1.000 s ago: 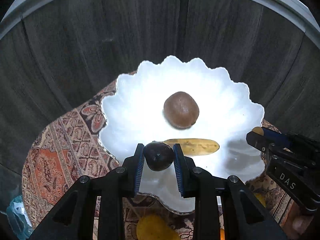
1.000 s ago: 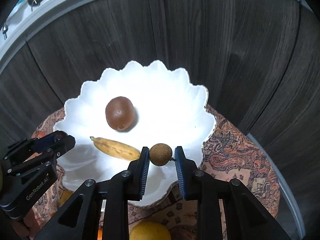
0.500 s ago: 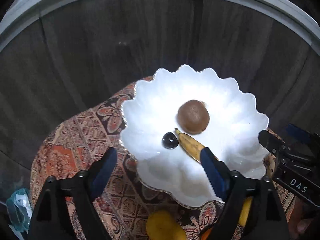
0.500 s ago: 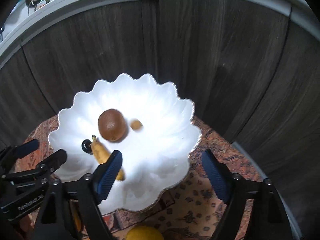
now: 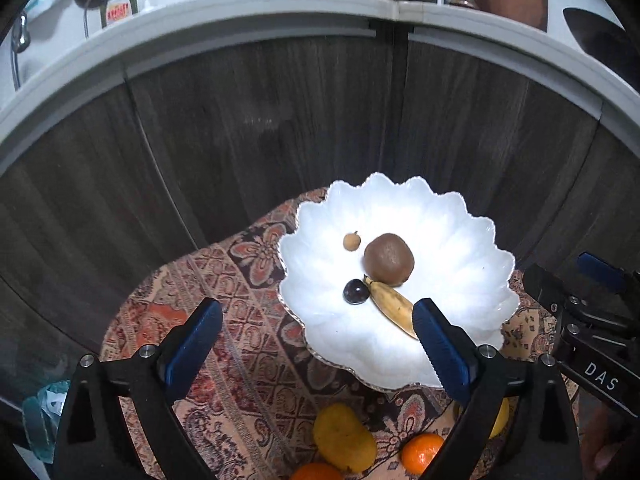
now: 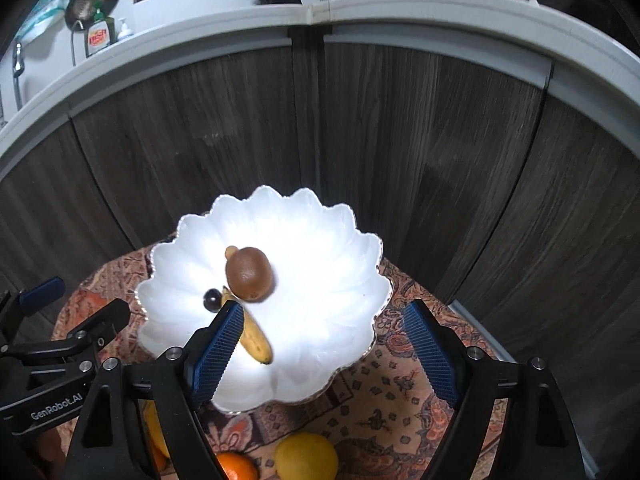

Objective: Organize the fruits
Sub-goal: 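Withdraw both grippers from the bowl toward the remaining fruits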

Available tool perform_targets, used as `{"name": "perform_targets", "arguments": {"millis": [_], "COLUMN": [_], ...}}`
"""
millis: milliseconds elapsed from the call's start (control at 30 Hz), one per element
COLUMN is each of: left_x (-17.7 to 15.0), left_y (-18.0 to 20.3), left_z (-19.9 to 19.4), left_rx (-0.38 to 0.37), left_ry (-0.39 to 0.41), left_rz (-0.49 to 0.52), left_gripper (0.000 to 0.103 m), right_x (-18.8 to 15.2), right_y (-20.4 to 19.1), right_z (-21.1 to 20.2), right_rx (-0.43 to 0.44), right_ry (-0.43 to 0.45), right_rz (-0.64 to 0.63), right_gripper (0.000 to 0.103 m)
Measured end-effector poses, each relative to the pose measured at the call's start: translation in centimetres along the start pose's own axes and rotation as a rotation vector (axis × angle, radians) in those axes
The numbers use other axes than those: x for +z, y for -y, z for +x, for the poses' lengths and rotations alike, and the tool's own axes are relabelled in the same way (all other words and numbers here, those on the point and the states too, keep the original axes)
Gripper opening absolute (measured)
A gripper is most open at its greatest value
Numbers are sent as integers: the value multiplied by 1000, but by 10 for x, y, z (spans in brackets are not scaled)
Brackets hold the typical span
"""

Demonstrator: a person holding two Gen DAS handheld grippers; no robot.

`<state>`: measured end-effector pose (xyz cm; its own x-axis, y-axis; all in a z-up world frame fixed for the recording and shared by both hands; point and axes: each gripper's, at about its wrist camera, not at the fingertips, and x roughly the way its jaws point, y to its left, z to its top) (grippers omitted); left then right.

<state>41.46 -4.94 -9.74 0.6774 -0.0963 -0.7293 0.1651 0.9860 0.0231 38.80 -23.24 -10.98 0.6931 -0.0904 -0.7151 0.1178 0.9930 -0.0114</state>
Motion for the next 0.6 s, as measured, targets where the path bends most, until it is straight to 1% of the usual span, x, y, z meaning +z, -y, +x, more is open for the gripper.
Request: {"name": "perform_targets", "arguments": {"millis": [200, 333, 600], "left_x": [-1, -7, -29], "left_y": [-5, -6, -5], "left_z": [-27, -41, -60], "left_rx": [8, 17, 11], "left_ry": [28, 29, 23], "left_rz": [-4, -5, -10], "left_gripper": [99, 99, 99], "right_x": [1, -3, -18], "right_y": [-1, -1, -2], "right_z": [-25, -40, -59], "right_rx": [21, 31, 49], "right_ry": [31, 45, 50], "right_rz": [-2, -4, -8], "right_gripper": [83, 83, 83]}}
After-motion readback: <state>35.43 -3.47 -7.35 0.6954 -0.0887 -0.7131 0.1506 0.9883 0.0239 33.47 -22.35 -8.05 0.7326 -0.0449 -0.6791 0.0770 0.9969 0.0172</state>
